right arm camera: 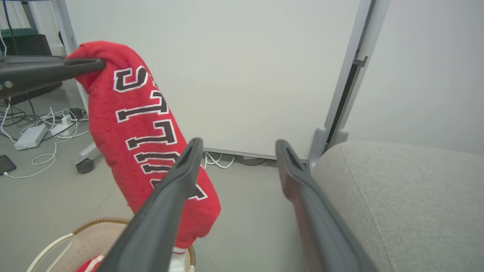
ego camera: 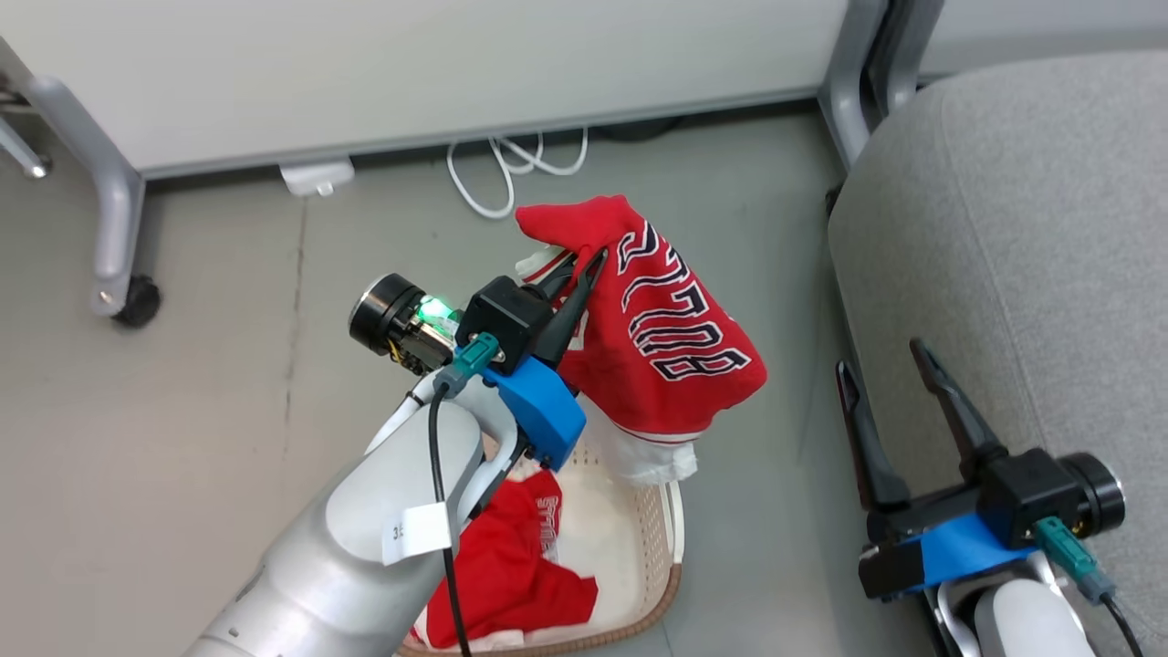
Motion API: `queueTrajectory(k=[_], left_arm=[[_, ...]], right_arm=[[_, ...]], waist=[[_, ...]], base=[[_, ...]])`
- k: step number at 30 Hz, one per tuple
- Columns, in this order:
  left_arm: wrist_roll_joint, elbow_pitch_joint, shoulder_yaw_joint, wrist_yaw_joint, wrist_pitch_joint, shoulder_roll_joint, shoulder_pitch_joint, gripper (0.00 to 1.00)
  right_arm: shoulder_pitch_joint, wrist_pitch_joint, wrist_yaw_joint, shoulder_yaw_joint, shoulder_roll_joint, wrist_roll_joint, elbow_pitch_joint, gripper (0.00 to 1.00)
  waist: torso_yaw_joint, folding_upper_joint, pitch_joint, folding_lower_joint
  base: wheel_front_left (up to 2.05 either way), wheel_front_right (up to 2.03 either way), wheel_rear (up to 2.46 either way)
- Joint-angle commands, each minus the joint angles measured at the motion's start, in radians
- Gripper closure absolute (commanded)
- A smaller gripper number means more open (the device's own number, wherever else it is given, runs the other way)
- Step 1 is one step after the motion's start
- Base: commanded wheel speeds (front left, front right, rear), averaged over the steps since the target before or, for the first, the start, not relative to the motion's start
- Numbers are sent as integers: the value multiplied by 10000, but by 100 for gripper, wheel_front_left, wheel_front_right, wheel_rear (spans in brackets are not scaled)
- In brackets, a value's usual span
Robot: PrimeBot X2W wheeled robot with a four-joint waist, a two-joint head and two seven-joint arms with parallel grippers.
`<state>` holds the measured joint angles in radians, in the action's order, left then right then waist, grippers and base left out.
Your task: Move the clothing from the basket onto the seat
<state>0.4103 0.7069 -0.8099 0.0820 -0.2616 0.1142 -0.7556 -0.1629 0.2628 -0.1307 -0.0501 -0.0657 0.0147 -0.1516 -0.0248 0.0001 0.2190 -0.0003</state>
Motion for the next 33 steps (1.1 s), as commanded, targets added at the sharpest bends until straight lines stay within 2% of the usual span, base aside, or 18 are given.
queueTrajectory(k=[1,9,21,27,33], left_arm=[[-52,-75,75,36,-48,47,100,100],[-182,-787,138,66,-49,207,572,100],[-207,-1169,-15,6,-49,263,745,100],[-263,-1254,-161,-4,-49,214,613,100],[-334,-1290,-356,23,-39,114,463,100]], right_arm=[[156,31,-1,7,27,-68,-27,0],[773,31,-1,41,83,-80,-108,0],[611,31,-1,-94,4,-61,107,0],[-255,31,-1,-920,-479,-38,154,0],[-1823,20,-1,-2289,-1141,-99,-412,0]], waist=[[81,-1,-397,3],[166,-1,-1193,3],[335,-1,-1406,3],[479,-1,-1315,3],[665,-1,-1133,3]], base=[[0,0,0],[0,0,0],[0,0,0],[0,0,0],[0,0,0]])
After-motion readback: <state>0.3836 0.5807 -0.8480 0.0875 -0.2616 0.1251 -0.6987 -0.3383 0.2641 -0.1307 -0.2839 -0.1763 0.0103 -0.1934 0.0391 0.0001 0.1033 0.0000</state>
